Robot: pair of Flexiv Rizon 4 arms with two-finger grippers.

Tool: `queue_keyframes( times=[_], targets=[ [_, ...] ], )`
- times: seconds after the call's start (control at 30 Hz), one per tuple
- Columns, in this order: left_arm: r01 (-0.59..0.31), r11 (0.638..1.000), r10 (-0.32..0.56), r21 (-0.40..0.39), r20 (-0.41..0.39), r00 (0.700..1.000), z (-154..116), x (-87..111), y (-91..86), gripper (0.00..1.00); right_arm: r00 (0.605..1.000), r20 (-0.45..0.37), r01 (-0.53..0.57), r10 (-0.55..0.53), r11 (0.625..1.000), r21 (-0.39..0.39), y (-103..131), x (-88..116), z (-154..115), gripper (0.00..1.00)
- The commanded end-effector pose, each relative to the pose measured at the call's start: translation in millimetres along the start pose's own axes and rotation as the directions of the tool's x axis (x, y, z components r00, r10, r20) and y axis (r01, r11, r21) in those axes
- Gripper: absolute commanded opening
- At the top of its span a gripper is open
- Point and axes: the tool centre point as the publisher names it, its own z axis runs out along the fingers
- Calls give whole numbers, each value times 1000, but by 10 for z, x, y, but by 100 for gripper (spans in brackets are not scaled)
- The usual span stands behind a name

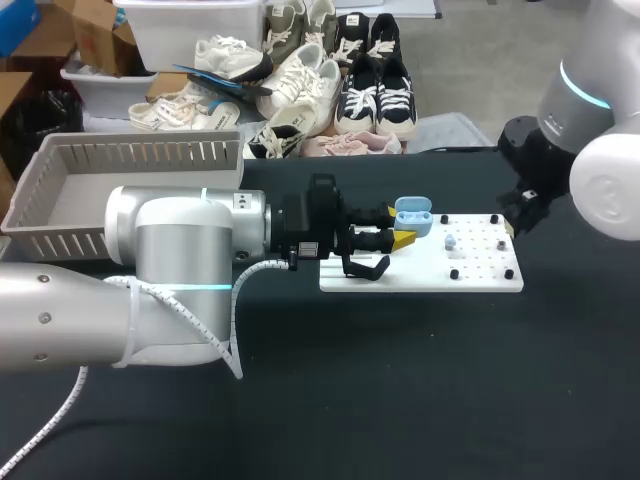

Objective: Pick up each earbud case from the left stands, insert the matching earbuds, close the lid, and place the case in the box.

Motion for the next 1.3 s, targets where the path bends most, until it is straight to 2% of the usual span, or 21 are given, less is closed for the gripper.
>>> queue_keyframes(
  times=[0.03, 0.6, 0.8, 0.97, 1.07, 1.1, 1.13, 1.23, 1.27, 1.3],
  targets=[
    [-1, 1000, 1, -2, 4, 1000, 1, 12, -1, 0, 1000, 1, -1, 1, 1000, 3, 7, 7, -3, 0],
    [-1, 1000, 1, -2, 4, 1000, 1, 12, -1, 0, 1000, 1, -1, 1, 1000, 3, 7, 7, -3, 0],
    [-1, 1000, 1, -2, 4, 1000, 1, 12, -1, 0, 978, 6, -208, 208, 978, 24, 24, 84, -101, 0],
    [-1, 1000, 1, -2, 4, 1000, 1, 12, -1, 0, 920, 1, -393, 393, 919, 34, 100, 161, -211, 0],
    [-1, 1000, 1, -2, 4, 1000, 1, 12, -1, 0, 850, -11, -526, 527, 849, 52, 150, 218, -275, 0],
    [-1, 1000, 1, -2, 4, 1000, 1, 12, -1, 0, 814, -18, -578, 581, 812, 78, 173, 237, -299, 0],
    [-1, 1000, 1, -2, 4, 1000, 1, 12, -1, 0, 798, -21, -600, 602, 797, 74, 194, 254, -321, 0],
    [-1, 1000, 1, -2, 4, 1000, 1, 12, -1, 0, 718, -33, -691, 695, 718, 81, 288, 308, -414, 0],
    [-1, 1000, 1, -2, 4, 1000, 1, 12, -1, 0, 681, -38, -726, 731, 681, 93, 322, 325, -452, 0],
    [-1, 1000, 1, -2, 4, 1000, 1, 12, -1, 0, 665, -42, -741, 746, 666, 88, 357, 341, -485, 0]
  ],
)
